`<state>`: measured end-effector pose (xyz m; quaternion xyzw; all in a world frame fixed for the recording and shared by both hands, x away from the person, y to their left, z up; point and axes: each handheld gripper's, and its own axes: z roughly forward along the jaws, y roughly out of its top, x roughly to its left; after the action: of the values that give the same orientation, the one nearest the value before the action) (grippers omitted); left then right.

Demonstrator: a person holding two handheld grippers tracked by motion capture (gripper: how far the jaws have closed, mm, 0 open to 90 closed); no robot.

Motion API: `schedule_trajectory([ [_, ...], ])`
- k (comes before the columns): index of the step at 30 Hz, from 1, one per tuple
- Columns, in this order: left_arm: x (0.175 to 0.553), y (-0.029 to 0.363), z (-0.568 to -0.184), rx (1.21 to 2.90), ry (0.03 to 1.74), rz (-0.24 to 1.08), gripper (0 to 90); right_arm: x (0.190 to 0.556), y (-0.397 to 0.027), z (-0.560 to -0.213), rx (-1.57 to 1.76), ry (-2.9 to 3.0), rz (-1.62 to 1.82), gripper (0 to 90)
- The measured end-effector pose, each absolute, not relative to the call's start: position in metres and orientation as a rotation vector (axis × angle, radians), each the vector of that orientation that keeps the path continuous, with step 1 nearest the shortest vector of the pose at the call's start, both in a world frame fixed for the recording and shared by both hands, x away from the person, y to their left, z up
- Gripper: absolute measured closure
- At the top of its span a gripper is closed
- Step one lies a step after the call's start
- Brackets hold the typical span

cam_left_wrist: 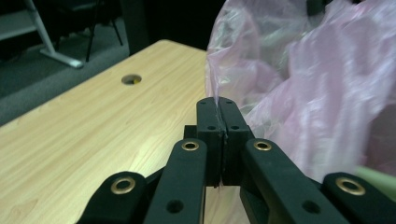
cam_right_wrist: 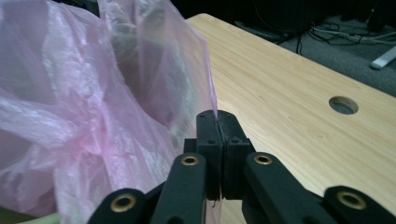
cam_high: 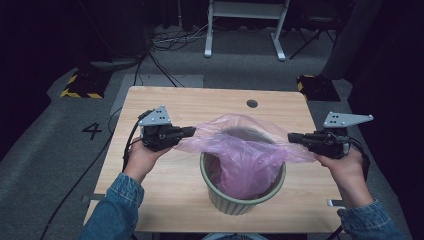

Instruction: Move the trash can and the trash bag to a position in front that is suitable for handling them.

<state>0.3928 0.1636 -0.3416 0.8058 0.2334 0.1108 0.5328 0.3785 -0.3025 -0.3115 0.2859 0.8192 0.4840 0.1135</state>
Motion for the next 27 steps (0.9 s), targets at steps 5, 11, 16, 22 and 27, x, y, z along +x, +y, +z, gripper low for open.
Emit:
schedule_trajectory([
  [5,0.402,0.158,-0.353,1.934,0.584,0.253,89.0,0.39,-0.298,-0.324,0.878,2.421,1.4,88.5],
  [11,0.403,0.157,-0.363,1.952,0.598,0.266,89.8,0.398,-0.295,-0.341,0.919,2.466,1.367,90.0],
  [16,0.401,0.162,-0.374,1.979,0.621,0.252,89.9,0.397,-0.301,-0.353,0.951,2.484,1.348,90.0],
  [22,0.395,0.167,-0.393,1.988,0.623,0.204,89.9,0.385,-0.312,-0.368,0.969,2.507,1.378,90.0],
  [27,0.389,0.166,-0.402,1.989,0.624,0.191,89.9,0.373,-0.311,-0.379,0.944,2.534,1.393,90.0],
])
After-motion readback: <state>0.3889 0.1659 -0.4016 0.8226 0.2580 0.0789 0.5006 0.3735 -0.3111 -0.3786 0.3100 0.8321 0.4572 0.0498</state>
